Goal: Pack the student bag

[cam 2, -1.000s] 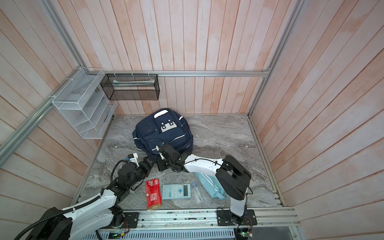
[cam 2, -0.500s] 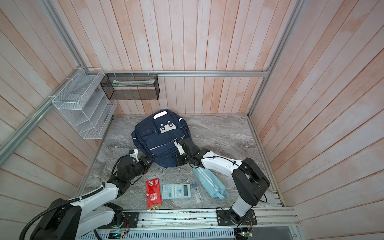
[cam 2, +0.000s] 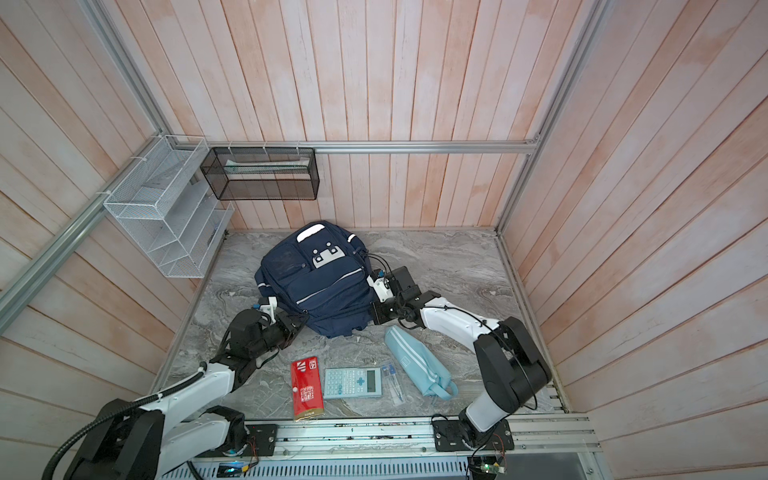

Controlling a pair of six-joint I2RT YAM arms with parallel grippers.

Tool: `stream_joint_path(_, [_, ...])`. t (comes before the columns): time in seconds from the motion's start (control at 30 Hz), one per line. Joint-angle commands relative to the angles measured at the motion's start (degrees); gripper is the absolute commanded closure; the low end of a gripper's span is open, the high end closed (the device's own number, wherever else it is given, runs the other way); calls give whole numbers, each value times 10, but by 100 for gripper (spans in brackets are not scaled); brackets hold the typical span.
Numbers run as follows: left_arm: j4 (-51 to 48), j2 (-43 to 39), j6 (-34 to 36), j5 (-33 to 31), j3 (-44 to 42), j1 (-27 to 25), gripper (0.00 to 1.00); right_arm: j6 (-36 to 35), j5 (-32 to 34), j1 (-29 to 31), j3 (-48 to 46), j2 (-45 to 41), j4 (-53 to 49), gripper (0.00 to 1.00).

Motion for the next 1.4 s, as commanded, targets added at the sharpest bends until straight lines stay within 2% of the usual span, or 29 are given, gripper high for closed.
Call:
stream_joint_path(0.0, [49,64,61,-67,80,35,100,35,132,57,-29,-63,-45,100])
stream_joint_path(0.03, [50,83,66,-61,98,38,97,50,140,82,-31,-64,-39,100])
stream_joint_path(0.07, [45,97,69,-61,113,43,89,70,134,103,-28,-60,-28,100])
stream_joint_path(0.1, [41,102,69,-63,118,47,80,87,117,113,-26,-54,-9,100])
stream_joint_path(0.17, [39,78,52,-90,93,50,54,121,77,133,-20,-29,46,100])
stream_joint_path(0.2, [38,54,39,-98,74,50,49,139,76,142,-14,-17,69,100])
stream_joint_path(0.3, [28,-21,-10,-119,0,22,47,157,76,175,39,36,103,100])
stream_joint_path(0.43, [-8,-103,-49,-182,-51,-71,41,140,62,200,124,108,92,100])
stream_joint_path(0.47, [-6,-105,-55,-191,-52,-92,34,137,53,203,136,119,91,100])
stream_joint_path(0.53, [-1,-85,-48,-198,-40,-108,28,130,42,213,149,129,95,100])
stream_joint_path(0.73, [33,38,20,-209,49,-101,28,114,41,234,136,119,82,100])
stream_joint_path(0.83, [32,107,45,-195,99,-101,29,111,34,234,116,112,91,100])
stream_joint_path(0.87, [36,134,49,-179,112,-100,35,103,19,234,118,116,90,100])
stream_joint_path(0.9, [44,155,49,-162,123,-101,48,98,9,233,122,122,89,100])
stream_joint_path(0.97, [72,192,37,-118,127,-100,87,91,17,232,132,131,79,100])
stream_joint_path(1.0, [82,196,34,-113,121,-100,100,92,27,226,137,134,67,100])
stream_joint_path(1.1, [82,172,29,-100,96,-82,100,101,24,186,117,130,41,100])
stream_joint_path(1.27, [66,105,20,-26,68,1,100,89,42,117,28,87,21,100])
stream_joint_path(1.37, [4,72,54,-41,88,15,100,85,45,88,-10,56,13,100])
